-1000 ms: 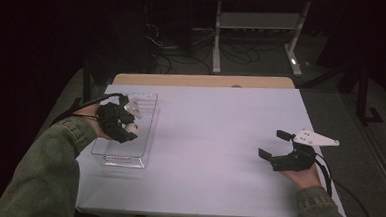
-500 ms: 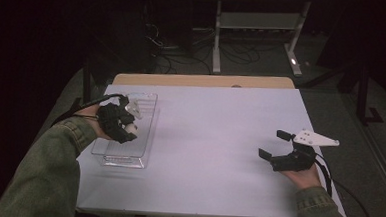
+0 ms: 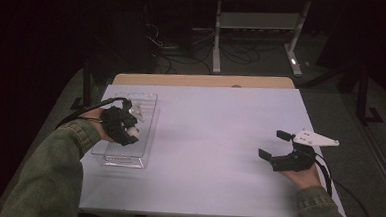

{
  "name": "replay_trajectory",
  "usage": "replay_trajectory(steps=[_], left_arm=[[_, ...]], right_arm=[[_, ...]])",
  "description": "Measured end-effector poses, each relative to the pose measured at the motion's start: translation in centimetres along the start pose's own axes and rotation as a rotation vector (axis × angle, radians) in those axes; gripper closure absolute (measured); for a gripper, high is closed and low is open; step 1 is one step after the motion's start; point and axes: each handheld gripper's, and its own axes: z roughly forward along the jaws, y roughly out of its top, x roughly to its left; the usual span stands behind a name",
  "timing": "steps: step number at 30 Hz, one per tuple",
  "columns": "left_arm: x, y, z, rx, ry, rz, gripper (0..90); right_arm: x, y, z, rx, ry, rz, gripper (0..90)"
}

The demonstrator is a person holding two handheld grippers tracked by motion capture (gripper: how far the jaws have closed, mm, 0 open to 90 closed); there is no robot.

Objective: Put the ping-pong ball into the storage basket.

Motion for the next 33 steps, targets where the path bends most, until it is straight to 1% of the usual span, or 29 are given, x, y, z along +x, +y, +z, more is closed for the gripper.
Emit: replay_trajectory(steps=[5, 15, 21, 28, 30, 33], left_arm=[[-0.2, 0.1, 0.7, 0.004, -0.012, 0.001, 50.9], [-0.3, 0.0, 1.4, 0.014, -0.019, 0.004, 50.8], [-0.3, -0.3, 2.2, 0.015, -0.033, -0.011, 50.8], [-0.3, -0.6, 3.0, 0.031, -0.039, -0.016, 50.9], [-0.3, -0.6, 3.3, 0.029, -0.043, -0.023, 50.9], [-0.3, -0.7, 3.7, 0.032, -0.055, -0.019, 50.8]], right_arm=[[0.0, 0.0, 0.0, 0.000, 0.000, 0.003, 0.0], [0.0, 0.0, -0.1, -0.001, 0.000, 0.002, 0.0], [0.1, 0.0, -0.1, -0.002, -0.001, 0.001, 0.0], [0.0, 0.1, -0.1, -0.005, -0.002, -0.001, 0.0], [0.1, 0.1, -0.1, -0.003, -0.001, -0.001, 0.0], [0.1, 0.1, -0.1, -0.004, -0.001, -0.003, 0.0]])
